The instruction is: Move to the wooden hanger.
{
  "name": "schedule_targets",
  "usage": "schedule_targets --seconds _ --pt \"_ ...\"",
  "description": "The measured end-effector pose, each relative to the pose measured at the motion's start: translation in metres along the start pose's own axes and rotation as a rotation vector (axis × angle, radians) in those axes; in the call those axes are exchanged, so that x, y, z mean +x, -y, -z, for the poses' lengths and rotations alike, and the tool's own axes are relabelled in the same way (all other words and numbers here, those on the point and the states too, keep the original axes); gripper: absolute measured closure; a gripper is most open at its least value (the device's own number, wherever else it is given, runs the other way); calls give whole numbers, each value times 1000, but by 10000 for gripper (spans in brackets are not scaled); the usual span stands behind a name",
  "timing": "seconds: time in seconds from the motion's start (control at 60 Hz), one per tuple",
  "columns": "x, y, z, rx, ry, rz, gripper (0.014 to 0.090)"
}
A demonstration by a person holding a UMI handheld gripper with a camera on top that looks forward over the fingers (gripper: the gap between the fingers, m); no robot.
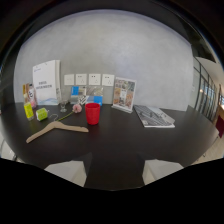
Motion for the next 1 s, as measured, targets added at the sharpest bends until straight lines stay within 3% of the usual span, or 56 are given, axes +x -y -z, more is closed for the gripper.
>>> schedule_targets --seconds 0.267,0.583,0.767,1.0 --pt "-28 -17 53 -18 -68 -1 196" --pt "-162 -42 102 -59 -10 -10 196" --pt "-218 -25 95 -45 26 2 196" --pt "-247 7 36 -40 27 13 197"
